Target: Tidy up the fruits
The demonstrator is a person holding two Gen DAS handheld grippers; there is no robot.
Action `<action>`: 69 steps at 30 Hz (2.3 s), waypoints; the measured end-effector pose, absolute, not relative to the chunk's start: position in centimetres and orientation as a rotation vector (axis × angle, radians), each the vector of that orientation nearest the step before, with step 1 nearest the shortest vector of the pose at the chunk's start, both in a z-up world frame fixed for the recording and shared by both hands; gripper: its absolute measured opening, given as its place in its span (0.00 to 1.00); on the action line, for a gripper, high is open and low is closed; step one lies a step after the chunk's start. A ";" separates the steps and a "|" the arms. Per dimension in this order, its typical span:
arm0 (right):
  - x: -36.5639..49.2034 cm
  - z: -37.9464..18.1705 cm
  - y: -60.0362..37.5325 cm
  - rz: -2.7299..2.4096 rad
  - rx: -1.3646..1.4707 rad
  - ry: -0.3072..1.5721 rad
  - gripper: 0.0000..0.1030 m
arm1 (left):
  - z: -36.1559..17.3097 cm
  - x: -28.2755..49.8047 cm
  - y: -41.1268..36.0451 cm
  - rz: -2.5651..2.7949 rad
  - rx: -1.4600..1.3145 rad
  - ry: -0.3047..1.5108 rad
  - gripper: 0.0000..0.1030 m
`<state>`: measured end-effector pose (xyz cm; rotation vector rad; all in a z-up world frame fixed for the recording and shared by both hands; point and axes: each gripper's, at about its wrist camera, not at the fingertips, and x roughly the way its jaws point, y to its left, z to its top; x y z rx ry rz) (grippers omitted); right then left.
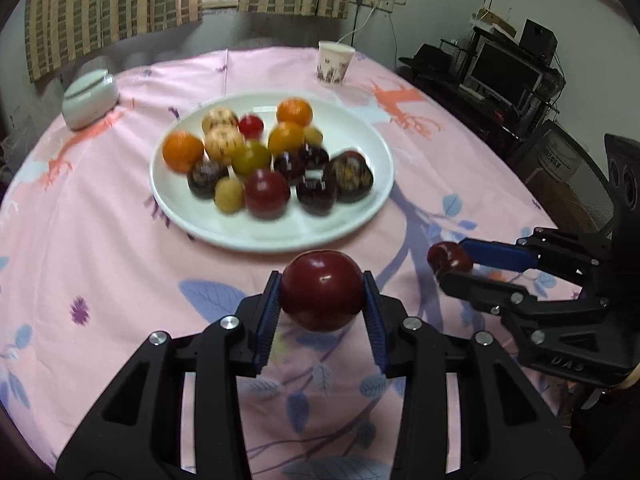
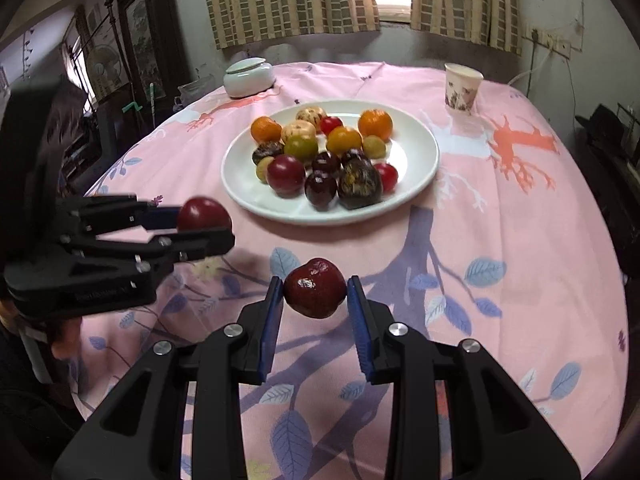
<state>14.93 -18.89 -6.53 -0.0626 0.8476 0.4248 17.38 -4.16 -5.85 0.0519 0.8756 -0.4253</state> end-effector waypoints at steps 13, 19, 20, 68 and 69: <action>28.4 -4.3 -18.2 0.380 -0.027 0.830 0.32 | -0.3 33.5 -6.8 -0.254 0.022 0.811 0.39; 31.5 -6.5 -19.0 0.335 -0.032 0.858 0.32 | -2.9 38.0 -8.2 -0.268 0.026 0.882 0.39; 31.7 -6.8 -19.0 0.329 -0.034 0.863 0.32 | -3.5 38.7 -8.3 -0.257 0.022 0.902 0.39; 11.9 -5.3 -18.0 0.038 -0.093 0.746 0.99 | -2.6 11.2 0.5 -0.101 0.019 0.754 0.98; 11.9 -5.3 -18.0 0.036 -0.090 0.746 0.99 | -2.4 10.8 0.4 -0.103 0.021 0.745 0.98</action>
